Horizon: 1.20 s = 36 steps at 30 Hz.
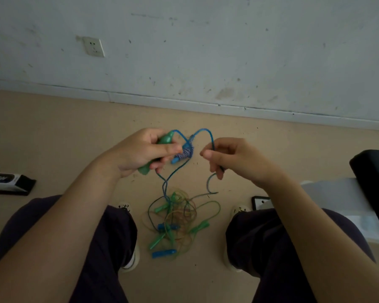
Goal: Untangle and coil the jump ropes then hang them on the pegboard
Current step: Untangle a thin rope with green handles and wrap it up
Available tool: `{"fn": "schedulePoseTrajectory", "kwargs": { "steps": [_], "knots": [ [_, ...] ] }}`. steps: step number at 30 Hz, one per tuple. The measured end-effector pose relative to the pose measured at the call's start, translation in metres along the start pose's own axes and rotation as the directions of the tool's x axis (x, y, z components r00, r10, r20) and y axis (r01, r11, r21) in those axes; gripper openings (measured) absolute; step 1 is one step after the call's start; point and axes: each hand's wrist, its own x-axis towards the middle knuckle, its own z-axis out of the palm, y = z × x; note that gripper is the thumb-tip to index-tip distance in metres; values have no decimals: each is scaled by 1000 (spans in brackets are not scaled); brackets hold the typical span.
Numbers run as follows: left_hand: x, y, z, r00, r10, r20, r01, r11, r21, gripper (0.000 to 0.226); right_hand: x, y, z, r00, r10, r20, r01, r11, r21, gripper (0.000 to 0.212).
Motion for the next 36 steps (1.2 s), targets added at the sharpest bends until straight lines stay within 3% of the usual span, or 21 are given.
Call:
{"fn": "schedulePoseTrajectory", "kwargs": {
  "steps": [4,8,11,13,15,17,20,23,26,29,33,36],
  "knots": [
    [9,-8,22,997,-73,15,68,979,191,24,2,-3,13,1000,5,27,-5,1000,-4,41],
    [12,-8,23,998,-59,27,54,986,157,12,4,2,14,998,35,47,-25,980,-198,11],
    [8,-6,6,993,-114,-20,116,973,201,13,6,4,0,991,-31,-132,-5,965,-261,15],
    [6,-6,-7,986,-116,-117,135,975,175,12,7,6,-17,937,-57,-345,-16,978,-206,17],
    [3,-7,-16,974,-102,-202,136,978,160,11,6,6,-32,880,-57,-472,-12,990,-141,18],
    [1,-8,-18,973,-99,-209,136,976,170,11,4,5,-36,905,-61,-420,18,994,-105,13],
    [2,-8,-4,988,-94,-123,110,986,129,11,-1,2,-21,983,-33,-181,17,996,-87,18],
    [6,-6,17,996,-73,-47,76,996,52,13,-1,2,2,999,-29,-46,24,995,-95,19],
    [9,-6,27,998,-64,-12,65,998,20,13,2,1,17,996,-63,-56,58,994,-93,32],
    [10,-5,23,994,-61,-87,62,998,14,11,2,1,13,989,-75,-124,63,993,-99,44],
    [11,-6,13,966,-38,-256,34,999,-19,12,1,6,1,978,-4,-208,-44,973,-225,39],
    [10,-9,14,965,-56,-255,64,998,24,16,0,6,1,974,-80,-214,-7,925,-379,34]
  ]
}}
